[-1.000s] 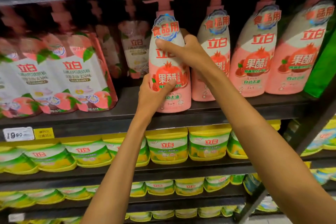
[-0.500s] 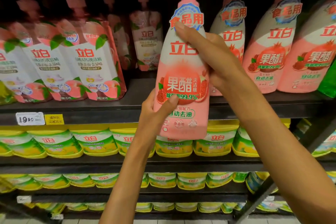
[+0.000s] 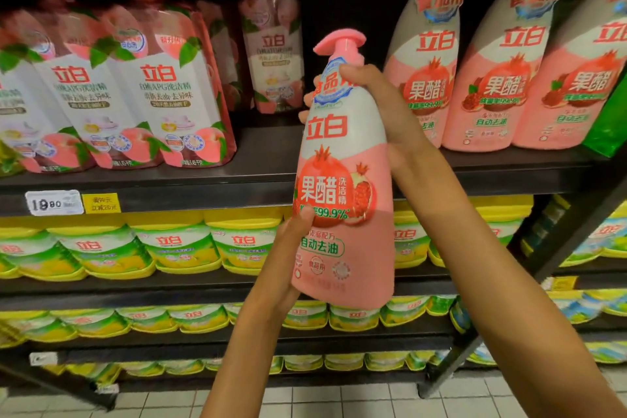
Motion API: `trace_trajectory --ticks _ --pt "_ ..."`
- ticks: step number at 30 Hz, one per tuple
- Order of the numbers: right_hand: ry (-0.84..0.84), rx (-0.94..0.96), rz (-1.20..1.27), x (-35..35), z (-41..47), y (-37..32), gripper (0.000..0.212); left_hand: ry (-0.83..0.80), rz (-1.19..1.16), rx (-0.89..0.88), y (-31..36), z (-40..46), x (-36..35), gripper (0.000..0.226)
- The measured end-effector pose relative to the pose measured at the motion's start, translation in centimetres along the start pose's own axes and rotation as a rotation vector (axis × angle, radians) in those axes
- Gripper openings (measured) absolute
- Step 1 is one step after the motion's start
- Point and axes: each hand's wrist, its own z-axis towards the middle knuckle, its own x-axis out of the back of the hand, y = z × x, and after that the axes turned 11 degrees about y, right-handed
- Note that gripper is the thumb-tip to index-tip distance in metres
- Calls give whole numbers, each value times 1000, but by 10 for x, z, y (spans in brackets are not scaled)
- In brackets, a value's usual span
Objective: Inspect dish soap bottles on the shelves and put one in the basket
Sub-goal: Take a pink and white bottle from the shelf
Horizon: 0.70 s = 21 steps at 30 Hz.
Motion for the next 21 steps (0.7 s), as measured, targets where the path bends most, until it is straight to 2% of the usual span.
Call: trace_trajectory --ticks 3,7,9,12,14,16,19,21 --pt "114 27 -144 -3 -7 7 16 17 24 51 0 -5 3 64" --pt "256 97 -262 -12 -15 21 21 22 -53 126 2 -6 7 55" --pt "234 139 -265 -15 -16 24 25 31 -107 136 2 -5 11 54" --pt "98 163 -159 -12 -19 30 33 34 -149 143 4 -5 10 51" --pt "-3 44 18 -5 -22 41 43 36 -156 138 2 -5 9 45" --pt "-67 -80 140 -3 -26 50 45 62 -166 116 -1 -6 6 57" --pt "-5 -95 116 -2 -25 50 49 32 -144 129 -8 -11 2 57" --pt "65 -54 64 -1 -26 47 55 46 -56 77 -5 -13 2 57"
